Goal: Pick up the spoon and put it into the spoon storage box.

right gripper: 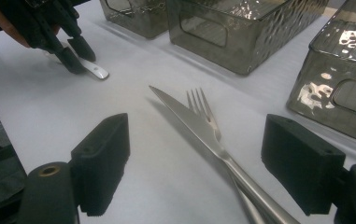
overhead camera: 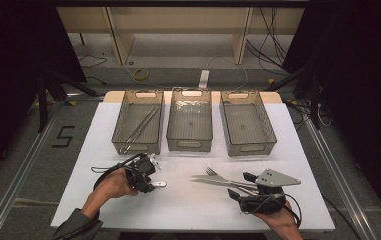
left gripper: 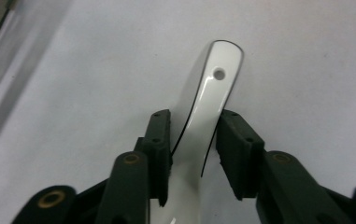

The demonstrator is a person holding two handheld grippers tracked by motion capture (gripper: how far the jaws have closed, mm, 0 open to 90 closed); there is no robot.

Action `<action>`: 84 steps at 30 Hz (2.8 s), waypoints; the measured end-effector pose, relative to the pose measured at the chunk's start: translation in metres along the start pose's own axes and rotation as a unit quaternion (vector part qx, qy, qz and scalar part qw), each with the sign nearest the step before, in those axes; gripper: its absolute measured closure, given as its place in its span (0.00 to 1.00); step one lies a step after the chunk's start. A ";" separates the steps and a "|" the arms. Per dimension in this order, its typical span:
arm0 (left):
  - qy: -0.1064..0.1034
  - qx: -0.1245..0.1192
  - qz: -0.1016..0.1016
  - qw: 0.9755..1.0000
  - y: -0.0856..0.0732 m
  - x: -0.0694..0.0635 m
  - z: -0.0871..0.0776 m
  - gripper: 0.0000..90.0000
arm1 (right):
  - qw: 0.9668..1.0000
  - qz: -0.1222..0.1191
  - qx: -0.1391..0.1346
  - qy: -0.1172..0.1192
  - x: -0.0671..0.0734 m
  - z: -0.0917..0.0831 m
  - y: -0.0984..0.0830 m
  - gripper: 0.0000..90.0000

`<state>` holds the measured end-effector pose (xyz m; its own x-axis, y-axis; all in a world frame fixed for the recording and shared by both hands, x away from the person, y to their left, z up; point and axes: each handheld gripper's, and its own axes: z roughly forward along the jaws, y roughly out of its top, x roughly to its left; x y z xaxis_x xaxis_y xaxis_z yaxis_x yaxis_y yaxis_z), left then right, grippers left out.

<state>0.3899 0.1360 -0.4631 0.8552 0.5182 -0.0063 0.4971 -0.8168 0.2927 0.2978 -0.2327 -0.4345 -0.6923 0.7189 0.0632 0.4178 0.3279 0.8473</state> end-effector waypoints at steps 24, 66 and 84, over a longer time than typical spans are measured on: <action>0.004 -0.034 -0.043 0.998 -0.006 0.012 -0.011 0.83 | 1.000 -0.003 -0.001 0.002 0.001 0.000 0.000 0.27; 0.001 -0.238 -0.125 0.963 0.034 0.039 -0.070 0.83 | 1.000 0.003 -0.002 -0.006 -0.003 0.000 0.000 0.27; 0.009 -0.271 -0.139 0.953 0.071 0.068 -0.098 0.83 | 1.000 0.004 0.001 -0.002 -0.002 0.001 0.000 0.28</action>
<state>0.4693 0.1383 -0.3493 0.6971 0.7031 -0.1405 0.5511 -0.4001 0.7323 0.3000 -0.2337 -0.4353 -0.6864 0.7241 0.0668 0.4239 0.3238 0.8458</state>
